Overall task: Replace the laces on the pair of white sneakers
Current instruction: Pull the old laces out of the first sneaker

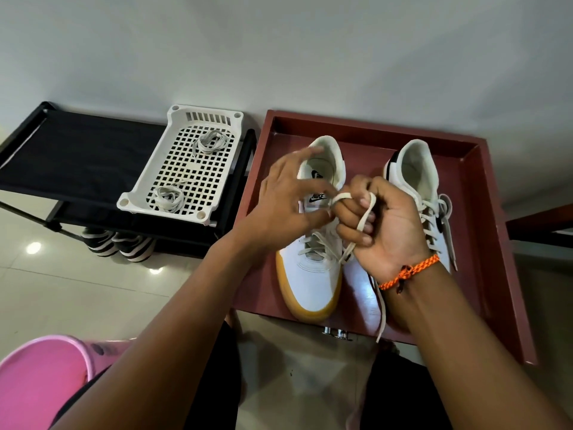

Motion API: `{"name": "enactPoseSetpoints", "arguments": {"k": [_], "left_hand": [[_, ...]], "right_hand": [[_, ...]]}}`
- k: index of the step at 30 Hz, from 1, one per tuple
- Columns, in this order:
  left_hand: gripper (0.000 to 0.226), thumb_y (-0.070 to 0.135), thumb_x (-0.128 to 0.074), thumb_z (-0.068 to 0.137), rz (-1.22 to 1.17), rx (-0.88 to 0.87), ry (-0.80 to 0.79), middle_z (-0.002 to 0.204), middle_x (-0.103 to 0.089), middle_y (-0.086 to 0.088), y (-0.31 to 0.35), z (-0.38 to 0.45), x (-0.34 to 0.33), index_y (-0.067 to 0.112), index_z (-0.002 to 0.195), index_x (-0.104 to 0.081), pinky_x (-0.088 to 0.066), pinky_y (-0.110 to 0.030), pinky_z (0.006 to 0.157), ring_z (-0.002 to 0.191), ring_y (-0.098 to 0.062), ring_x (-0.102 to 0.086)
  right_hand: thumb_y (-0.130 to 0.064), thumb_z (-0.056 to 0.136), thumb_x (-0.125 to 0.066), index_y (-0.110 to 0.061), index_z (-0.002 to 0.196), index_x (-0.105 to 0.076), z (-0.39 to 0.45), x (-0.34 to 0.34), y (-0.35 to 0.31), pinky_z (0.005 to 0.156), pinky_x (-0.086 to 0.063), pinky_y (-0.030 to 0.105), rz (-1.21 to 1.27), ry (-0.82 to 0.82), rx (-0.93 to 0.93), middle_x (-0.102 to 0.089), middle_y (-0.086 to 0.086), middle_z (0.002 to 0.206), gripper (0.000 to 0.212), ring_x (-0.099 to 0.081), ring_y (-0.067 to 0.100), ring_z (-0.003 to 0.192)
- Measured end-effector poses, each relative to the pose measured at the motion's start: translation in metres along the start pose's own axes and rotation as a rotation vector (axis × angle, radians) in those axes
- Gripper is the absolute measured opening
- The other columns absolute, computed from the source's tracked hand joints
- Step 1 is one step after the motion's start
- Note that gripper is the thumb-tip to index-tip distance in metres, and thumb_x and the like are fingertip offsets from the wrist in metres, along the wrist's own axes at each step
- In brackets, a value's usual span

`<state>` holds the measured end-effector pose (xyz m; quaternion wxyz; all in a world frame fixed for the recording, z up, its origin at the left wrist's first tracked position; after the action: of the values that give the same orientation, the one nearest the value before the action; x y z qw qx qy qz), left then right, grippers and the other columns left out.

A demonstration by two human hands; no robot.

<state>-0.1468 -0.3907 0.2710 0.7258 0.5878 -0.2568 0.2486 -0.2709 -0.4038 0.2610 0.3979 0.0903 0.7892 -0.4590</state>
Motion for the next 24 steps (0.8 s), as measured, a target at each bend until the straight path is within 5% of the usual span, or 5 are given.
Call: {"name": "enactPoseSetpoints", "arguments": {"k": [3,6,12,19,24], "left_hand": [[0.012,0.041,-0.074,0.083,-0.345,0.185,-0.034,0.146,-0.061,0.016,-0.009,-0.001,0.004,0.029,0.087,-0.077,-0.047,-0.049,0.113,0.129,-0.023,-0.056],[0.018,0.022,-0.061,0.085,-0.718,0.387,0.232,0.117,-0.077,0.004,-0.026,-0.004,0.041,0.027,0.075,-0.076,-0.052,-0.027,0.083,0.095,-0.013,-0.065],[0.016,0.015,-0.057,0.092,-0.592,0.709,0.588,0.064,-0.049,0.001,-0.077,-0.036,0.074,0.010,0.080,-0.067,-0.034,-0.030,0.052,0.053,-0.013,-0.038],[0.022,0.012,-0.057,0.093,-0.314,0.629,0.321,0.070,-0.075,0.003,-0.062,-0.021,0.055,0.021,0.086,-0.076,-0.044,-0.027,0.052,0.052,-0.023,-0.067],[0.045,0.015,-0.051,0.090,0.163,0.499,0.275,0.108,-0.068,0.001,-0.051,-0.021,0.057,0.031,0.125,-0.073,-0.055,-0.039,0.082,0.093,-0.024,-0.067]], "right_hand": [[-0.012,0.082,-0.041,-0.015,0.064,-0.037,0.001,0.014,-0.019,0.036,-0.016,0.021,0.033,0.072,0.118,-0.017,-0.003,0.056,0.019,-0.015,0.009,0.046],[-0.015,0.073,-0.044,-0.016,0.064,-0.036,-0.003,0.044,-0.035,0.036,-0.021,0.022,0.104,0.238,0.222,-0.019,-0.004,0.056,0.012,-0.019,0.009,0.046],[-0.011,0.079,-0.042,-0.015,0.063,-0.038,-0.005,0.038,-0.028,0.042,-0.028,0.025,0.017,0.286,0.230,-0.020,-0.003,0.055,0.017,-0.021,0.011,0.046],[-0.001,0.091,-0.042,-0.001,0.075,-0.060,-0.005,-0.024,0.023,0.063,-0.059,0.041,-0.338,-0.057,0.071,-0.047,0.014,0.061,0.024,-0.056,0.029,0.054],[-0.003,0.096,-0.050,-0.031,0.134,-0.067,-0.009,-0.020,0.011,0.067,-0.062,0.040,-1.358,0.001,0.436,-0.074,-0.004,0.075,0.050,-0.073,0.016,0.066]]}}
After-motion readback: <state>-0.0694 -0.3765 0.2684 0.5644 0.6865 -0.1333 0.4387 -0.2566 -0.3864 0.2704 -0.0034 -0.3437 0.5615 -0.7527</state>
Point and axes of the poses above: each hand's wrist, its own z-axis towards the middle knuckle, its own x-axis out of the back of the hand, y = z × x, the point moved 9 cm from there along z, towards the middle knuckle
